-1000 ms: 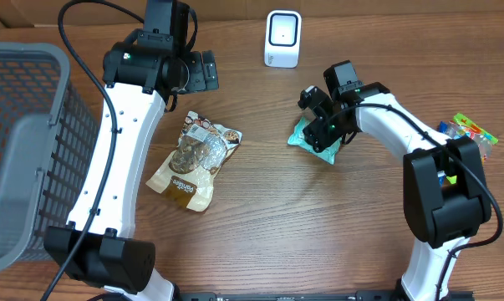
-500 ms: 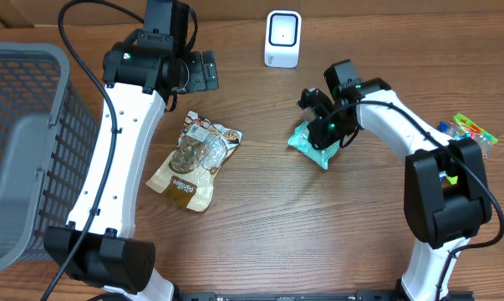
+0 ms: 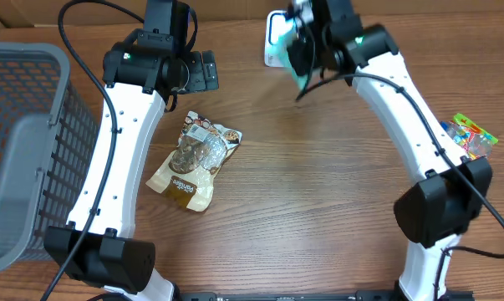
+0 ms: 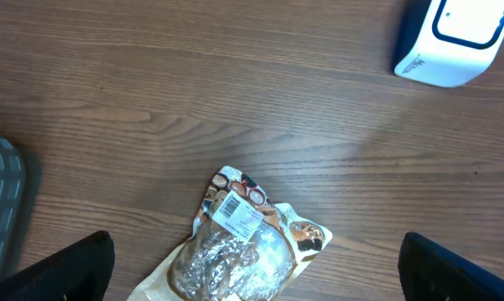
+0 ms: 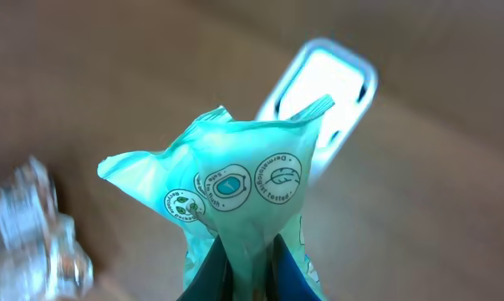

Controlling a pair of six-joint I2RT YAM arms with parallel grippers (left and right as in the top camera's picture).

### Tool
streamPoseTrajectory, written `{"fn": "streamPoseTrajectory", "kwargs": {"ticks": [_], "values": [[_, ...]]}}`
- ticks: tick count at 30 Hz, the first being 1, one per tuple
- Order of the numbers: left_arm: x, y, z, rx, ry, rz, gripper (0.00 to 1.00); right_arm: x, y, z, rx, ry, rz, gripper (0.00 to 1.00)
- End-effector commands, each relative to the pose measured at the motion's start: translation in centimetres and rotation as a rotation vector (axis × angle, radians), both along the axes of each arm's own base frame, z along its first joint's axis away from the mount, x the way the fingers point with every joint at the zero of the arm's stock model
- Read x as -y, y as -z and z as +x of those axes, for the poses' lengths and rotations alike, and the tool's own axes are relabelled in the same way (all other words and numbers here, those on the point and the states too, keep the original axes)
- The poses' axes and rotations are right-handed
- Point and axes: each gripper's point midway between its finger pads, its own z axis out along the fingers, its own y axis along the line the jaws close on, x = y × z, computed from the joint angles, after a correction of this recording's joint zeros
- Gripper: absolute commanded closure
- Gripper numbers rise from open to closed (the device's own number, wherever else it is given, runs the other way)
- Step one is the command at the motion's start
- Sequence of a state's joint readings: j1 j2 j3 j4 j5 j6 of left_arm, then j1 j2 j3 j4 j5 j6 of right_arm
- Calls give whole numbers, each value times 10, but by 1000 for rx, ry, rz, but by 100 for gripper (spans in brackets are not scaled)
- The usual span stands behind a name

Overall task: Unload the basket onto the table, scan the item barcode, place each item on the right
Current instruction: 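Lift the mint pack up to the white scanner with the right gripper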

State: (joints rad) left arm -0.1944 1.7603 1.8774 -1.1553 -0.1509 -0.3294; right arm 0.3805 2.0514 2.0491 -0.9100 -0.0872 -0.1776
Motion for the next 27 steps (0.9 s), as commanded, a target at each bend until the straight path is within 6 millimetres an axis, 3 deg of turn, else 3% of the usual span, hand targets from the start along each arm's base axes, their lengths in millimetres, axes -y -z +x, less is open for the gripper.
{"fn": "streamPoseTrajectory", "kwargs": {"ticks": [1, 7, 12, 16, 20, 27], "values": [[-3, -12, 0, 30, 12, 11, 0, -16, -6, 40, 52, 33, 76, 97], [-3, -12, 0, 30, 12, 11, 0, -33, 22, 69, 44, 29, 112, 97], [-3, -12, 0, 30, 12, 11, 0, -37, 58, 79, 11, 30, 98, 97], [-3, -12, 0, 30, 12, 11, 0, -39, 73, 85, 6, 34, 101, 97], [-3, -12, 0, 30, 12, 11, 0, -41, 79, 88, -2, 46, 116, 97], [-3, -12, 0, 30, 12, 11, 0, -40, 67, 101, 36, 109, 188, 97]]}}
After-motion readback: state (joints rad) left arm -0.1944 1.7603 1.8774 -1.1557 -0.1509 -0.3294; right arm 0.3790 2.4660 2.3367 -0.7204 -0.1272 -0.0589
